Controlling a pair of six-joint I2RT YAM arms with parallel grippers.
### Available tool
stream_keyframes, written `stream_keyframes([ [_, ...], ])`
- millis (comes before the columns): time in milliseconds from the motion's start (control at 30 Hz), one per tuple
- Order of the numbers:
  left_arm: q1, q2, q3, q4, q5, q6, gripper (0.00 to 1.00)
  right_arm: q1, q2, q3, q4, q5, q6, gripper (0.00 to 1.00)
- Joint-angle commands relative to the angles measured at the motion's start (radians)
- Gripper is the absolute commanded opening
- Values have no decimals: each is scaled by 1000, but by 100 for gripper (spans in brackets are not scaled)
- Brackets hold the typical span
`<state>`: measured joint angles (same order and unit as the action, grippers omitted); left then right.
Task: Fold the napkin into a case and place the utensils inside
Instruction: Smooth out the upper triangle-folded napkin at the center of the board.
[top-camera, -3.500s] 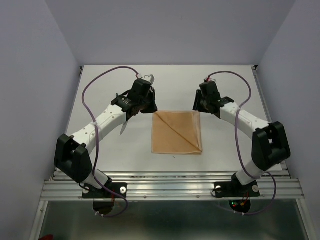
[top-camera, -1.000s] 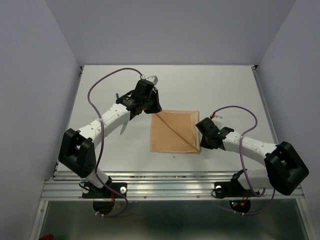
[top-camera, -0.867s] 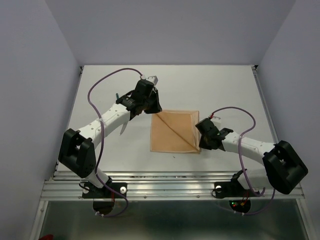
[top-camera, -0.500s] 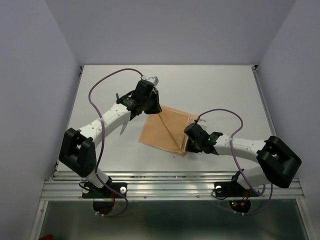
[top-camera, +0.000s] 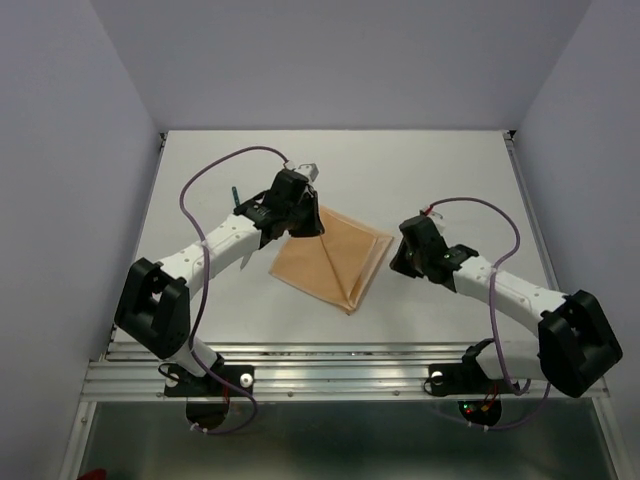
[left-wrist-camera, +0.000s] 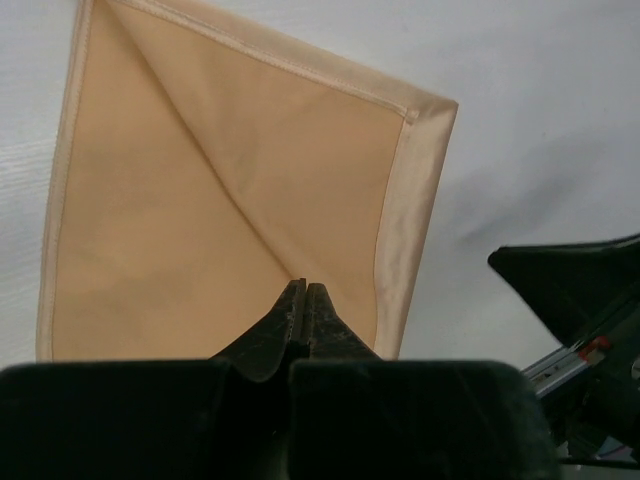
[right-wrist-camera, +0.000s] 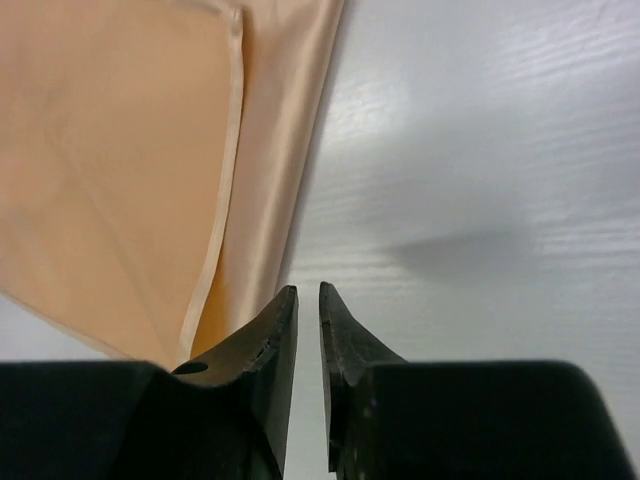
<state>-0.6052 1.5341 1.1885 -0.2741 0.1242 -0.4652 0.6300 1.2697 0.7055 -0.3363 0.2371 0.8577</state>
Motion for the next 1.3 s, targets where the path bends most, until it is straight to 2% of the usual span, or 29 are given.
stream_keyframes([
  [0,-22,-40,-100,68,99,-18,0,-120,22,95,34,-83,-134,23],
  [133,-24,-14,-188,165,160,-53,0,-170,202,222,62,-165,-224,27],
  [467,-24,-61,-248,165,117,-75,0,-210,445,400,106,-212,-286,31],
  [667,-24,-63,-248,150,100,-72,0,-219,505,411,129,-228,-281,37],
  [1200,-24,-66,-230,128,84,-75,0,-228,546,433,163,-269,-273,36],
  [1267,-24,-63,-225,127,83,-79,0,-228,560,437,163,-275,-272,32],
])
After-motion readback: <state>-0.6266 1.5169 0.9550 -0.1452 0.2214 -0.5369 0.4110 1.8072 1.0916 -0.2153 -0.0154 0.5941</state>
